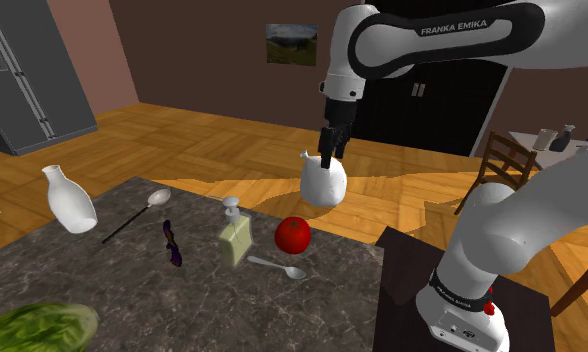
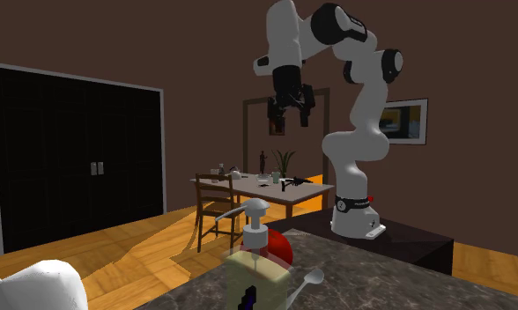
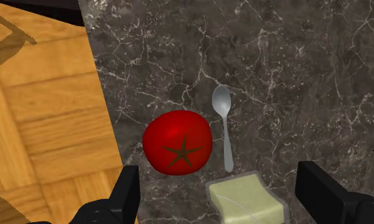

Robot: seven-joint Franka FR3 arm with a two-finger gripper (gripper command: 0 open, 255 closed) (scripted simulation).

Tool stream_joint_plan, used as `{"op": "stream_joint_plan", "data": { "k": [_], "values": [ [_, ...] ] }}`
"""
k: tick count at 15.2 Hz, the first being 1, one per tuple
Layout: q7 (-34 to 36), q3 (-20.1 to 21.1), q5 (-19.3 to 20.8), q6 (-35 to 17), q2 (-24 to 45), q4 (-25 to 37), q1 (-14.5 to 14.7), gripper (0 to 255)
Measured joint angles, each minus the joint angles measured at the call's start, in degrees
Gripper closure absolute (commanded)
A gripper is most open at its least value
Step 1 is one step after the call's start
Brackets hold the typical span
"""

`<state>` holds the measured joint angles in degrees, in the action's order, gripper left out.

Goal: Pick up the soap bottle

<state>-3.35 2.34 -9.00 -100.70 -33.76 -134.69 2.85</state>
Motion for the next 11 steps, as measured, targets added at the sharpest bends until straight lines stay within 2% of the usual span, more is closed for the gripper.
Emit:
{"op": "stream_joint_plan", "data": {
  "k": [7,11],
  "values": [
    [5.8,4.6,-1.1,-6.8,14.9,7.8,1.3,0],
    [9.2,6.6,-0.6,-9.0,23.3,13.8,2.0,0]
  ]
}}
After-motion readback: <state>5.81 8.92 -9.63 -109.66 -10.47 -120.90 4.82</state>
